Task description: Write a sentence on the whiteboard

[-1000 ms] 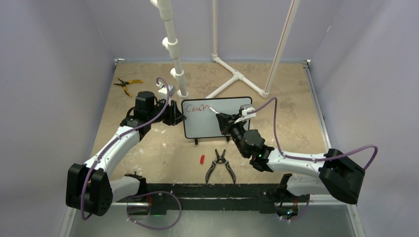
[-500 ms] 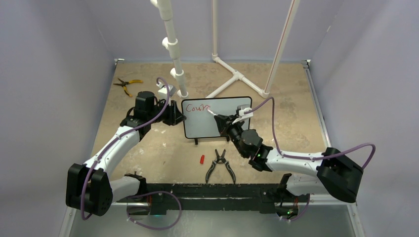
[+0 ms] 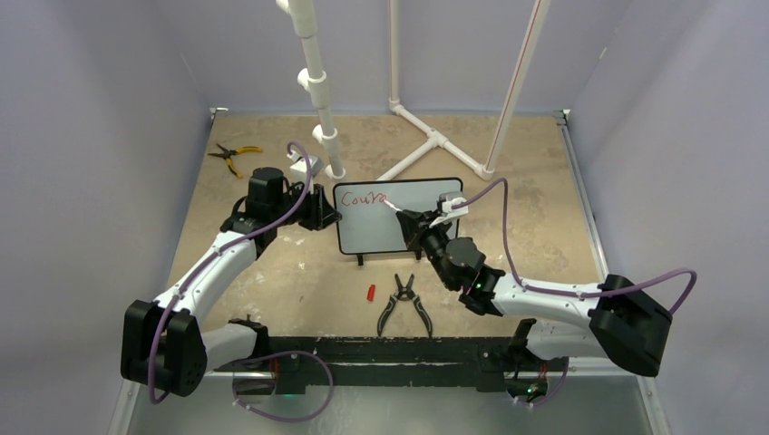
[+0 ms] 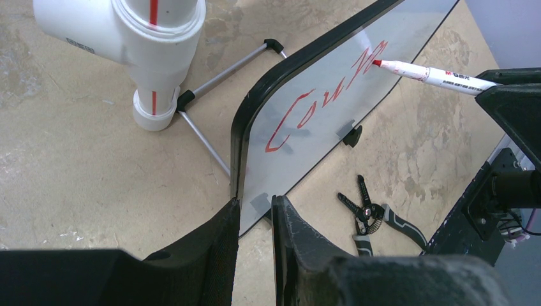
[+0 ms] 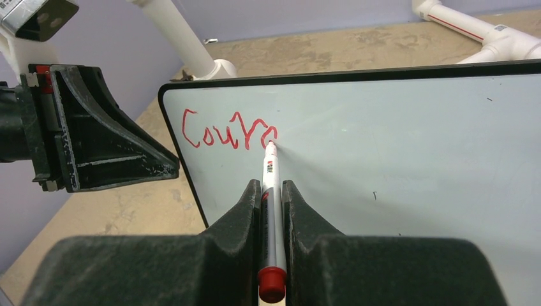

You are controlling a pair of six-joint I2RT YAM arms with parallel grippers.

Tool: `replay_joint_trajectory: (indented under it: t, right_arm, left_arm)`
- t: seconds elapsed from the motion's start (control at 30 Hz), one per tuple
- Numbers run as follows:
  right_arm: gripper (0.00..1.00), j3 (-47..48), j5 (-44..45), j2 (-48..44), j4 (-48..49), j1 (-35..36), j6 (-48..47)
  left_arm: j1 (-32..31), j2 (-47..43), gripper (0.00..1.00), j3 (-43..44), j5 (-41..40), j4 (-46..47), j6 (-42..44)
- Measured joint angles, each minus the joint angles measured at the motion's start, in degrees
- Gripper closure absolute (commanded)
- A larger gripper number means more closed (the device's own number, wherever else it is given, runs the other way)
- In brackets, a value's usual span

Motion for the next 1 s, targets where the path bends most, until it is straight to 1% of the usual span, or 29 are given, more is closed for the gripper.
replay_joint_trajectory:
  t: [0.5,1.0]
  right_arm:
    - [1.00,0.00,1.64,-1.57,0.22,0.00,-0.68]
    - [1.00,0.00,1.51,-0.72,0.22,0.00,-0.59]
  left_arm:
    - [0.00,0.00,0.76,0.00,-0.02,0.00,0.00]
    - [0.00,0.00,0.76,0.00,-0.02,-0.02,0.00]
